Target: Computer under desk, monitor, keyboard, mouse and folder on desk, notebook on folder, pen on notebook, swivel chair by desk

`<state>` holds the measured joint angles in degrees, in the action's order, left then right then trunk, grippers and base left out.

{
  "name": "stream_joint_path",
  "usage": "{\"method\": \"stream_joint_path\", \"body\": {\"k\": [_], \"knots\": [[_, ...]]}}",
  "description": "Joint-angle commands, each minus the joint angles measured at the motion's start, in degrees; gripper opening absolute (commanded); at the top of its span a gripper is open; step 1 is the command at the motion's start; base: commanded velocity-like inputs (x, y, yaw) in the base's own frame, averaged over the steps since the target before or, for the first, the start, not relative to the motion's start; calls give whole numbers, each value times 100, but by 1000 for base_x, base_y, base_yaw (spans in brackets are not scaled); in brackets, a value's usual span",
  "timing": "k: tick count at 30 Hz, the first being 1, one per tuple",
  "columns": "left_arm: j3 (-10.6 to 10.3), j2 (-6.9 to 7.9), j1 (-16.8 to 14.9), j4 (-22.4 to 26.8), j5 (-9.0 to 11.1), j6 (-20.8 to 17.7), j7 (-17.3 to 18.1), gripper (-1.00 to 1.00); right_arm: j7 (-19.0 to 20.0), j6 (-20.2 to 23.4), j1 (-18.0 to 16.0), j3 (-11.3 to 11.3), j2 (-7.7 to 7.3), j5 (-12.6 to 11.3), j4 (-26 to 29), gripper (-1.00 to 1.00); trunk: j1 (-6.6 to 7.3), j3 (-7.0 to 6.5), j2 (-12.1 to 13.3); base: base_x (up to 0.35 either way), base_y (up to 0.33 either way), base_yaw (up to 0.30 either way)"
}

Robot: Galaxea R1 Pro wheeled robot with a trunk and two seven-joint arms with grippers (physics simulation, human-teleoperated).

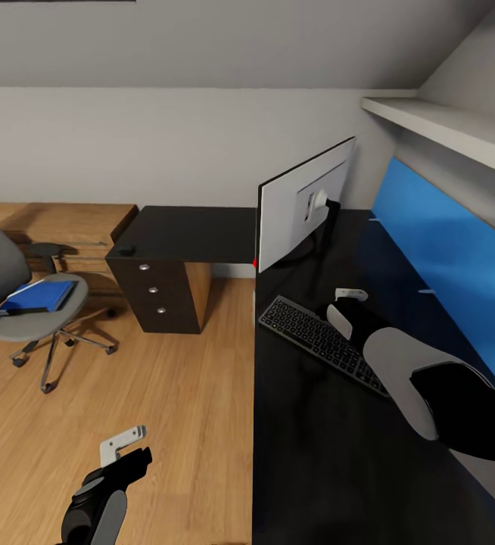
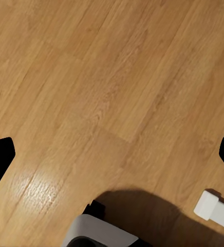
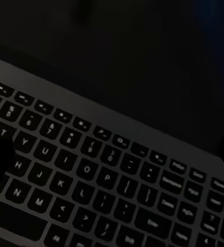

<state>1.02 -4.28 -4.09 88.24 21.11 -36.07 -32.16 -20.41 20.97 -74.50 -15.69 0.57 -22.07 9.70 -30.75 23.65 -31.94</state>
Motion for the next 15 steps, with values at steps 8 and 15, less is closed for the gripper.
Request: {"method": "stream_joint_path", "body": {"k": [8, 15], "knots": [[3, -3, -4, 9, 60, -14, -44, 100, -28, 23, -4, -48, -71, -59, 14, 100, -2, 71, -8, 0, 0, 0], [8, -3, -4, 9, 60, -14, -44, 100, -25, 23, -4, -48, -110, -60, 15, 100, -2, 133, -8, 0, 0, 0]]}}
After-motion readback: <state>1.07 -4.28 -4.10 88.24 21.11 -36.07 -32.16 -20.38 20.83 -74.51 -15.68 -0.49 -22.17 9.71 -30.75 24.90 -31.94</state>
